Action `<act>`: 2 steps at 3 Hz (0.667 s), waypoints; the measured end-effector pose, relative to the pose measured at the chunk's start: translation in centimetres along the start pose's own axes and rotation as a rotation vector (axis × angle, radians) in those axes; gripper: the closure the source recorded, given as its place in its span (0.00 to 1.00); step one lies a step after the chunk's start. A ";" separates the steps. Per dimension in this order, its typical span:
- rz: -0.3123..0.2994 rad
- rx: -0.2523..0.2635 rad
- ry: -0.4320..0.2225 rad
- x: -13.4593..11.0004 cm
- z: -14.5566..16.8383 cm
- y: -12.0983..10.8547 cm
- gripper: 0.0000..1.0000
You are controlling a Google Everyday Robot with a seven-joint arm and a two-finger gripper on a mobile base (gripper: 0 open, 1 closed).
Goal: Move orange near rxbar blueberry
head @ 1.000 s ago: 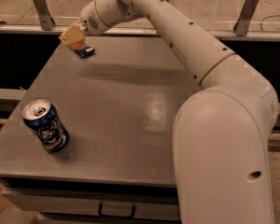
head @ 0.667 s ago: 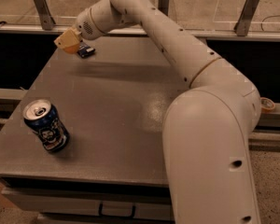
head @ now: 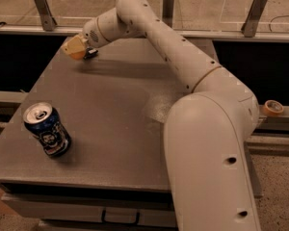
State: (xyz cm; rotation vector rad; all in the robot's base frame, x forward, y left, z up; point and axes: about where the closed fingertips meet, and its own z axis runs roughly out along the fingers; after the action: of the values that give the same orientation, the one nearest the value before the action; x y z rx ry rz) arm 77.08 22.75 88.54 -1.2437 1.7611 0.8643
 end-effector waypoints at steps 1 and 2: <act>0.025 0.004 0.015 1.9 0.2 -1.1 0.82; 0.043 -0.009 0.022 3.3 0.0 -1.7 0.58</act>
Offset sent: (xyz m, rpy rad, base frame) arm 0.0161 -0.0383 -0.0411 -0.0079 0.0687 -0.0147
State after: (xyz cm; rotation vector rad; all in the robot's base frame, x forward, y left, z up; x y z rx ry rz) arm 78.05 20.84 85.44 -1.2289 1.8092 0.8870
